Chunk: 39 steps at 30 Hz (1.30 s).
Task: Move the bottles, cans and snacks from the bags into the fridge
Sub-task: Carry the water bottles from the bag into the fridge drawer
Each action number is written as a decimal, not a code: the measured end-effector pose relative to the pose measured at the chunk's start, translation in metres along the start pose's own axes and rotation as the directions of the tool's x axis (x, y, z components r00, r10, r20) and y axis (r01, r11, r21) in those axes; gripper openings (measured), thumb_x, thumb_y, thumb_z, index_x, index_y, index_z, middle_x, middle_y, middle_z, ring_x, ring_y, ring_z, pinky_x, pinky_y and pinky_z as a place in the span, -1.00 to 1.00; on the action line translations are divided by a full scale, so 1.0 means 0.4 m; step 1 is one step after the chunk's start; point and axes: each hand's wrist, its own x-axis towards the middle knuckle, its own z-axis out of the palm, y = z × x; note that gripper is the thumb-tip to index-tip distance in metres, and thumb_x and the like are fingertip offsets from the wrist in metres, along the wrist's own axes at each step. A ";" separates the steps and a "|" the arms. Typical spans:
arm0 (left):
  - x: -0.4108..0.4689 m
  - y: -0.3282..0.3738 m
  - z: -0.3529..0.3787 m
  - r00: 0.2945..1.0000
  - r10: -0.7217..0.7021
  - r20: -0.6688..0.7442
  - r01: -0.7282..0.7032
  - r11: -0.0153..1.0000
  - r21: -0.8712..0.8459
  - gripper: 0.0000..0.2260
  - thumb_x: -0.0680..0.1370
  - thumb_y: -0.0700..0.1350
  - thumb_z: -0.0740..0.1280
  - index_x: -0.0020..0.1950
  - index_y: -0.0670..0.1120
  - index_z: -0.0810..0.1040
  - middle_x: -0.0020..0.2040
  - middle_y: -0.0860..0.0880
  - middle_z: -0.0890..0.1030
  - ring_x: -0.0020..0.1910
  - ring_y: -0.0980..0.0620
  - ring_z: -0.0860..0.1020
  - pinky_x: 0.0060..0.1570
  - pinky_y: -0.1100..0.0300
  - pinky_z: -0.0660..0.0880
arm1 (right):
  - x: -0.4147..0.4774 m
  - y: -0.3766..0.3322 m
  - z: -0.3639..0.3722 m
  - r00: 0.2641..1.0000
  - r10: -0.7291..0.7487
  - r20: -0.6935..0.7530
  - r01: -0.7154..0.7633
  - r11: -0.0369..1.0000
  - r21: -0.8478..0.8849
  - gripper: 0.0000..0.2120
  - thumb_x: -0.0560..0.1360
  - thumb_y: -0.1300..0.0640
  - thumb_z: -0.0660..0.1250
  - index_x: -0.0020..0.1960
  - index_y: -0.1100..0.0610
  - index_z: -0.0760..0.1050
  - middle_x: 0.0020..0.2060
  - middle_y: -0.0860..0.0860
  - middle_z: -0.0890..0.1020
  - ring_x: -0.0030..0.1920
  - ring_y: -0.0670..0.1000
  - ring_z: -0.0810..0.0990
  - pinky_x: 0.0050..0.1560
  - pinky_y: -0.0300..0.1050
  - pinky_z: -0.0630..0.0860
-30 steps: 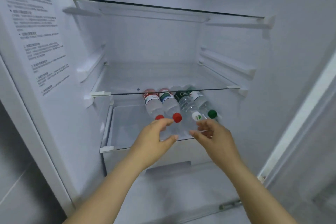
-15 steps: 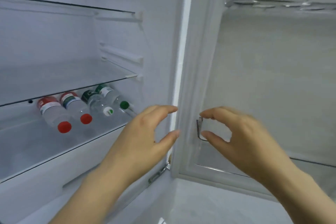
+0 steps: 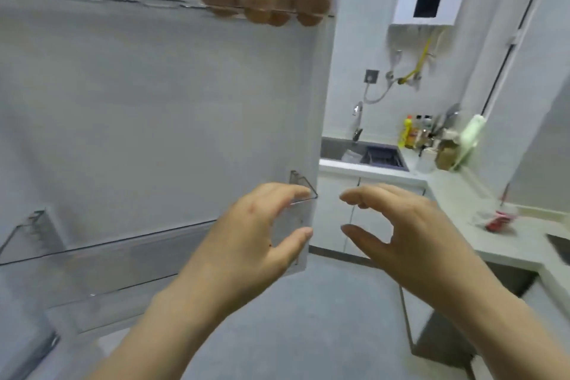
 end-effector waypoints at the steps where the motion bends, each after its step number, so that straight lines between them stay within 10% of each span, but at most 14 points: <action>1: 0.022 0.031 0.036 0.999 0.033 0.025 -0.033 0.999 -0.017 -0.61 0.52 0.10 0.34 0.34 0.14 0.44 0.24 0.24 0.49 0.20 0.28 0.45 0.19 0.28 0.45 | -0.027 0.042 -0.020 0.999 0.045 -0.004 -0.045 0.999 -0.013 -0.65 0.45 -0.04 0.39 0.22 -0.04 0.53 0.07 -0.16 0.63 0.05 -0.14 0.59 0.05 -0.19 0.55; 11: 0.229 0.319 0.386 0.880 0.374 0.293 -0.289 0.910 -0.296 -0.59 0.55 0.10 0.28 0.39 0.18 0.34 0.29 0.27 0.42 0.23 0.31 0.38 0.23 0.31 0.42 | -0.292 0.346 -0.185 0.845 0.511 -0.157 -0.527 0.846 -0.084 -0.67 0.44 0.01 0.43 0.19 -0.02 0.57 0.04 -0.23 0.59 0.06 -0.20 0.55 0.10 -0.28 0.44; 16: 0.299 0.405 0.546 0.749 0.564 0.348 -0.389 0.799 -0.458 -0.60 0.54 0.12 0.29 0.37 0.23 0.34 0.15 0.37 0.37 0.08 0.47 0.29 0.08 0.59 0.28 | -0.394 0.414 -0.212 0.674 0.692 -0.256 -0.733 0.670 -0.119 -0.70 0.46 -0.04 0.38 0.18 -0.08 0.54 -0.03 -0.33 0.52 -0.02 -0.38 0.48 0.00 -0.52 0.35; 20: 0.344 0.486 0.640 0.618 0.708 0.341 -0.447 0.674 -0.588 -0.59 0.54 0.13 0.27 0.39 0.21 0.34 0.24 0.33 0.40 0.18 0.42 0.31 0.11 0.59 0.22 | -0.459 0.418 -0.233 0.498 0.788 -0.363 -0.860 0.502 -0.090 -0.71 0.46 -0.08 0.35 0.18 -0.14 0.53 0.02 -0.34 0.55 0.08 -0.33 0.50 0.12 -0.29 0.49; 28: 0.275 0.700 0.778 0.340 0.888 0.309 -0.358 0.426 -0.831 -0.62 0.54 0.08 0.31 0.36 0.22 0.37 0.16 0.34 0.39 0.06 0.50 0.34 0.03 0.67 0.24 | -0.656 0.342 -0.280 0.093 0.832 -0.547 -0.995 0.096 -0.022 -0.72 0.46 -0.05 0.39 0.17 -0.17 0.53 0.01 -0.37 0.54 0.12 -0.41 0.42 0.01 -0.53 0.35; 34: 0.160 0.869 0.835 0.195 0.949 0.248 -0.311 0.300 -0.902 -0.62 0.52 0.07 0.34 0.34 0.19 0.41 0.19 0.32 0.45 0.16 0.38 0.39 0.18 0.44 0.35 | -0.820 0.275 -0.308 -0.139 0.757 -0.638 -0.989 -0.078 0.123 -0.75 0.44 -0.02 0.42 0.11 -0.17 0.54 -0.01 -0.32 0.59 0.05 -0.30 0.53 0.12 -0.21 0.50; 39: 0.048 1.024 0.863 0.099 0.971 0.217 -0.303 0.237 -0.923 -0.61 0.52 0.07 0.34 0.34 0.18 0.43 0.22 0.30 0.46 0.10 0.41 0.41 0.11 0.49 0.33 | -0.965 0.256 -0.361 -0.239 0.719 -0.652 -0.970 -0.146 0.194 -0.75 0.46 0.03 0.43 0.13 -0.12 0.56 -0.02 -0.31 0.58 0.04 -0.34 0.51 0.00 -0.58 0.35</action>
